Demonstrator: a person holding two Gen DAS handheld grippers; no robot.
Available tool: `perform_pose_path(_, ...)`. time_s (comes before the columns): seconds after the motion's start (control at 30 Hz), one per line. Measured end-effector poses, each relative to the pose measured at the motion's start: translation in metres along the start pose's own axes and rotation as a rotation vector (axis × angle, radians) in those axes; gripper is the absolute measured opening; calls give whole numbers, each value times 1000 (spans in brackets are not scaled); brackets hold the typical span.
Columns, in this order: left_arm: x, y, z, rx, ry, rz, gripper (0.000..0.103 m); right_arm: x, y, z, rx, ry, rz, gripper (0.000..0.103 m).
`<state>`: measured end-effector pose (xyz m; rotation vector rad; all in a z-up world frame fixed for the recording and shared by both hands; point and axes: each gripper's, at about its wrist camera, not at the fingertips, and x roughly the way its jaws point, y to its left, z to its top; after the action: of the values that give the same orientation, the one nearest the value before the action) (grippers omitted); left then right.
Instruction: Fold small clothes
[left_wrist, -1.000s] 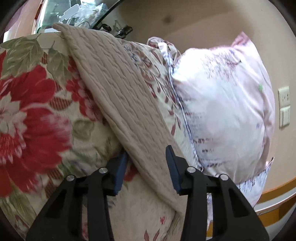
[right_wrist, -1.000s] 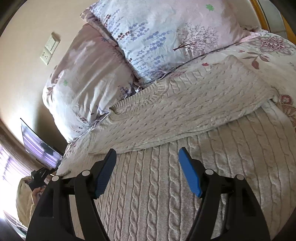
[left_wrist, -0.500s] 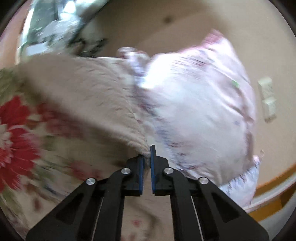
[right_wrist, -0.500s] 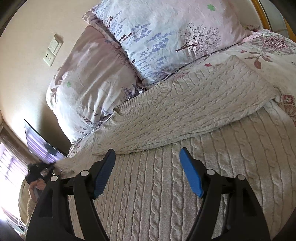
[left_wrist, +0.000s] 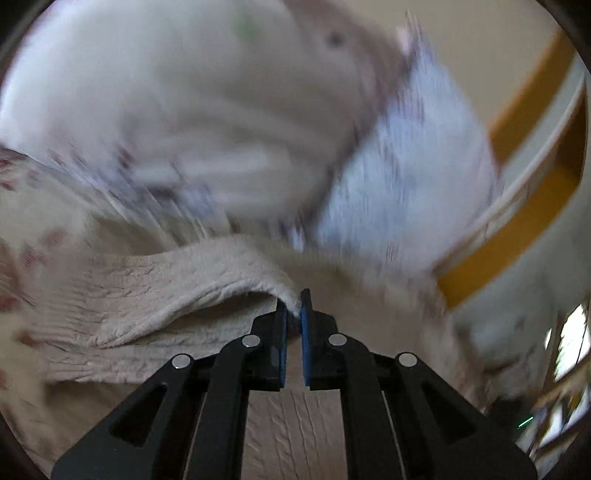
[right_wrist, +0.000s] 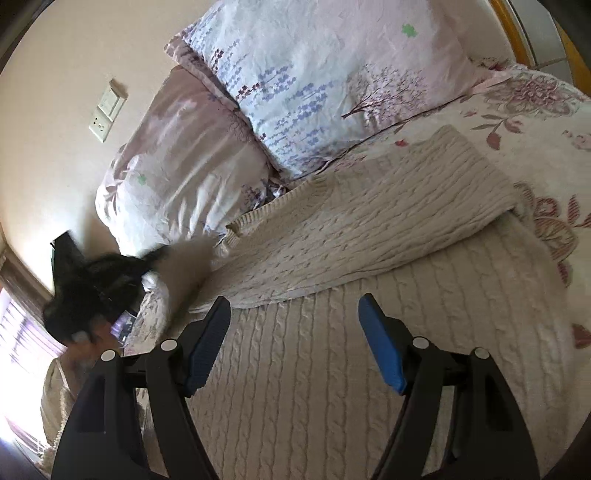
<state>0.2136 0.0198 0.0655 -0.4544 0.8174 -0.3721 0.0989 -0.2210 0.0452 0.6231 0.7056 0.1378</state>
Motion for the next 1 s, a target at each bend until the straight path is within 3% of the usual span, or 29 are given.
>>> perform_pose_path(0.1,30,-3,-23,5,125,4,17,-6,5,5,-36,9,-24,73)
perform_pose_path(0.13,28,2,-27,-16,146,-20,25,-8,9,7,-60,10,-29,73)
perform_pose_path(0.2,14,12,-30,-44,143,-66,39,-9,21,13,-127,11,-32,73)
perform_pose_path(0.27,-12,28,-34,-59,98,-78,42,-6,40,20,-218,23,-12,73)
perform_pose_path(0.37,-43,62,-37,-104,33,-32,40,11,80,25,-378,63,39,73)
perform_pose_path(0.53,-55,120,-36,-255,32,28,34,61,154,9,-680,157,111,59)
perform_pose_path(0.6,-54,132,-40,-277,38,49,30,88,179,-2,-787,191,114,52)
perform_pose_path(0.7,-58,141,-43,-296,37,59,19,127,205,-20,-890,268,130,48)
perform_pose_path(0.77,-60,148,-46,-323,34,45,18,147,217,-32,-959,305,130,48)
perform_pose_path(0.87,-62,156,-50,-354,25,32,12,171,228,-48,-1044,340,104,48)
perform_pose_path(1.0,-62,164,-54,-389,19,11,7,197,226,-64,-1144,371,-10,48)
